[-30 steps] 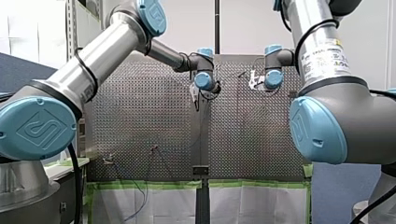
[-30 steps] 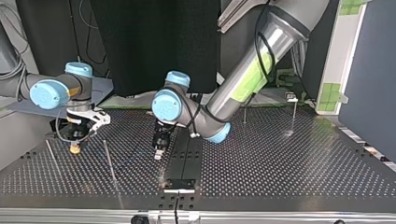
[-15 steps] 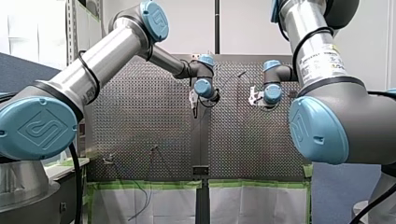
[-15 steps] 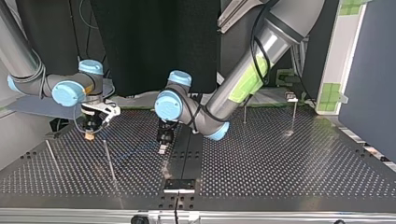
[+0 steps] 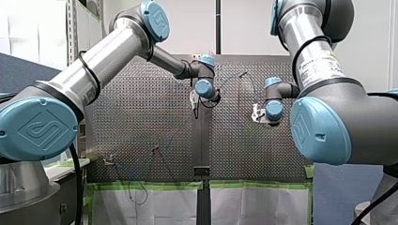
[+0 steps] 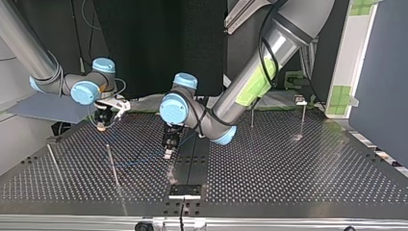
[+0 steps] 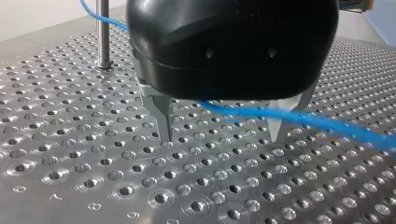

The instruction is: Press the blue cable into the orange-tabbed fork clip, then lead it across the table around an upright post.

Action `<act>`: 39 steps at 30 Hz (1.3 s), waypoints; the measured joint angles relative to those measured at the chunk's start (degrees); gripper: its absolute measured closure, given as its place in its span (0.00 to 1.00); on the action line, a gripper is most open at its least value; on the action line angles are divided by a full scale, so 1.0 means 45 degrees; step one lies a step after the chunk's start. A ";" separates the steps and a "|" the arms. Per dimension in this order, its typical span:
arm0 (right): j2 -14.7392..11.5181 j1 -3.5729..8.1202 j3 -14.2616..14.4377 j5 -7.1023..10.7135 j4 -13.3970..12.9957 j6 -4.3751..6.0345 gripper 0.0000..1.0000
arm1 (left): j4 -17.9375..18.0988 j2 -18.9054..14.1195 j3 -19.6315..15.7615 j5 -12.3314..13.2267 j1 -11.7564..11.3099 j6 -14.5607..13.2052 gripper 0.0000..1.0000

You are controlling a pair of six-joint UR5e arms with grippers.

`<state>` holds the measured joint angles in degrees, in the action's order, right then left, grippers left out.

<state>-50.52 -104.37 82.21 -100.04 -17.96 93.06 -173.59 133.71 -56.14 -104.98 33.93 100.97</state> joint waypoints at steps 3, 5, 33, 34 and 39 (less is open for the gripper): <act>0.0196 0.0047 0.0151 -0.0044 -0.0333 0.0081 1.00 | 0.0000 -0.0002 0.0029 -0.0001 0.0001 -0.0003 0.00; 0.0401 0.0072 0.0192 -0.0103 -0.0529 0.0097 1.00 | 0.0000 -0.0001 0.0052 0.0000 0.0002 -0.0015 0.00; 0.3531 0.0666 0.0217 -0.0961 -0.2336 0.0253 1.00 | 0.0000 -0.0005 0.0097 -0.0040 -0.0011 -0.0014 0.00; 0.3680 0.0716 0.0216 -0.0977 -0.2400 0.0257 1.00 | 0.0000 -0.0007 0.0097 -0.0063 -0.0010 -0.0020 0.00; 0.4275 0.0937 0.0213 -0.1030 -0.2678 0.0294 1.00 | 0.0000 -0.0005 0.0100 -0.0149 -0.0012 -0.0050 0.00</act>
<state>-31.28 -100.16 83.17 -104.67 -30.01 94.39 -173.59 133.68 -55.68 -105.65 33.87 100.75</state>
